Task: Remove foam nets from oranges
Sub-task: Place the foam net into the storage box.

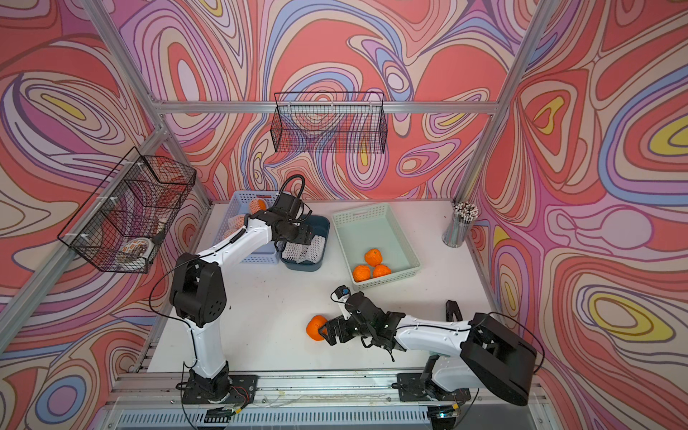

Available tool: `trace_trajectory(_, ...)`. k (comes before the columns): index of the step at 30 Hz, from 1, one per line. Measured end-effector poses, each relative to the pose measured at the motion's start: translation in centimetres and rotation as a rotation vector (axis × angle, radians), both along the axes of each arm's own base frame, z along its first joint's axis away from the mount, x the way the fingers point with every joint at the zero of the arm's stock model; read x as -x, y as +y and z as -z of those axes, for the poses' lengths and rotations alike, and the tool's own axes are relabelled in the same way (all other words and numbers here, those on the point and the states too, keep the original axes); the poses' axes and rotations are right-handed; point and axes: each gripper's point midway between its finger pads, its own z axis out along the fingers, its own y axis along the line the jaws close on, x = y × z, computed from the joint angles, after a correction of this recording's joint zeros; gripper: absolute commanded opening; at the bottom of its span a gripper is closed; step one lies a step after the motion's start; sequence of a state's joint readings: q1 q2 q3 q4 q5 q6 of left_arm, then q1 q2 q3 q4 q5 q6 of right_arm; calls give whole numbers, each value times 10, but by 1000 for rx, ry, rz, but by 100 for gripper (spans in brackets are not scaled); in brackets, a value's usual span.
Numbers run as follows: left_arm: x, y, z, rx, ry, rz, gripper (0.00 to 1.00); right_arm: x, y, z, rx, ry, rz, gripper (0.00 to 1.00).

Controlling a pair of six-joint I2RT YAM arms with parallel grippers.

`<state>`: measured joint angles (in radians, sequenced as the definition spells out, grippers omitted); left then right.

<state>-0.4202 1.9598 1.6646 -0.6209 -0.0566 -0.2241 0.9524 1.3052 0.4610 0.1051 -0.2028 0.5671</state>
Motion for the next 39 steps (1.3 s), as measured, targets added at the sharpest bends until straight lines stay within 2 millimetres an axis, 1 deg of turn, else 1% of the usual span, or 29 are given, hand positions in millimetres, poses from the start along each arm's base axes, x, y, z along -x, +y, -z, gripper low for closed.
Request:
trace_trajectory(5,0,0,4,-19,-1,0,96,2,-1,0,8,1,0,98)
trace_trajectory(11,8,2,21,-49,33,0,97,1,-2,-1,7,-5,6,98)
trace_trajectory(15,17,-5,29,-70,44,18,98,0,-2,-1,8,-7,7,98)
trace_trajectory(22,25,-21,29,-112,26,57,99,0,-2,-1,10,-9,10,98)
trace_trajectory(26,29,-29,30,-101,28,74,100,0,-2,1,14,-7,11,98)
trace_trajectory(32,30,-40,27,-25,38,83,100,-1,-2,4,19,-4,12,98)
trace_trajectory(37,28,-51,23,79,51,78,100,-2,-1,4,16,-6,13,98)
trace_trajectory(39,24,-50,22,107,50,62,100,-2,-1,5,17,-4,13,98)
